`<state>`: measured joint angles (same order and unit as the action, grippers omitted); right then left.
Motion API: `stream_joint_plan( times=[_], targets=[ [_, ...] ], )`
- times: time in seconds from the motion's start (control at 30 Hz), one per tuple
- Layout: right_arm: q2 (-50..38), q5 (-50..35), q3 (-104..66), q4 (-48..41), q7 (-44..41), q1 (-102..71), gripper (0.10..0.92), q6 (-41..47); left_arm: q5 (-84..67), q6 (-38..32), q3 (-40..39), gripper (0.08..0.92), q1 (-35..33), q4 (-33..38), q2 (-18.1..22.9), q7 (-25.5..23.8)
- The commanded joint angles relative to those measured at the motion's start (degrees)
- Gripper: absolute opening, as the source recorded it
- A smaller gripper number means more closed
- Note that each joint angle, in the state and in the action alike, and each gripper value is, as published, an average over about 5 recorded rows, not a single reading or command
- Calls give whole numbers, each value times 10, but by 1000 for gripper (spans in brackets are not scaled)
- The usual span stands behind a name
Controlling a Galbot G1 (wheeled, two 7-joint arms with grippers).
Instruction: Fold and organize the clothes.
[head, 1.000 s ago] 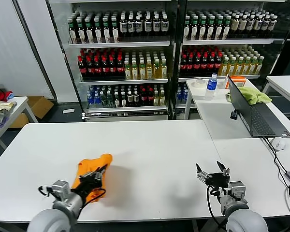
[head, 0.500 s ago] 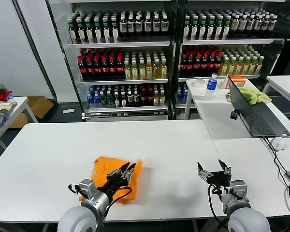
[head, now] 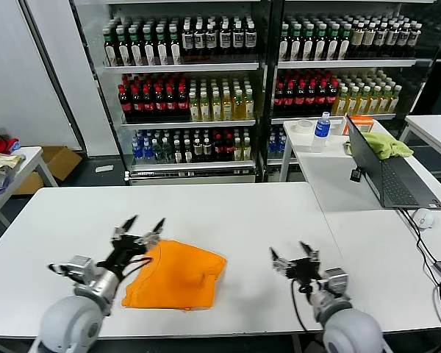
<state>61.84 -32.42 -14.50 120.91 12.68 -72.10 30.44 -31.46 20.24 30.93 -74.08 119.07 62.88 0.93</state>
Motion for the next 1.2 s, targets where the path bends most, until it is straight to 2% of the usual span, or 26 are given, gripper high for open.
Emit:
stream_joint_plan(
  times=[0.03,0.23,0.53,0.73,0.87,1.2],
  targets=[
    [3,-114,192,-39,3,97,823,27,87,-63,116,798,-50,-26,-39,-21],
    [6,-187,208,-77,2,121,823,26,88,-63,112,822,-48,-27,-33,-21],
    [31,-190,224,-120,52,147,823,26,95,-66,107,823,-50,-36,-29,-20],
    [34,-208,233,-119,70,149,814,27,99,-70,105,823,-50,-42,-28,-20],
    [31,-227,239,-106,73,147,732,28,100,-72,104,823,-51,-44,-26,-19],
    [30,-251,239,-95,85,146,429,28,103,-75,103,823,-54,-45,-24,-18]
  ],
)
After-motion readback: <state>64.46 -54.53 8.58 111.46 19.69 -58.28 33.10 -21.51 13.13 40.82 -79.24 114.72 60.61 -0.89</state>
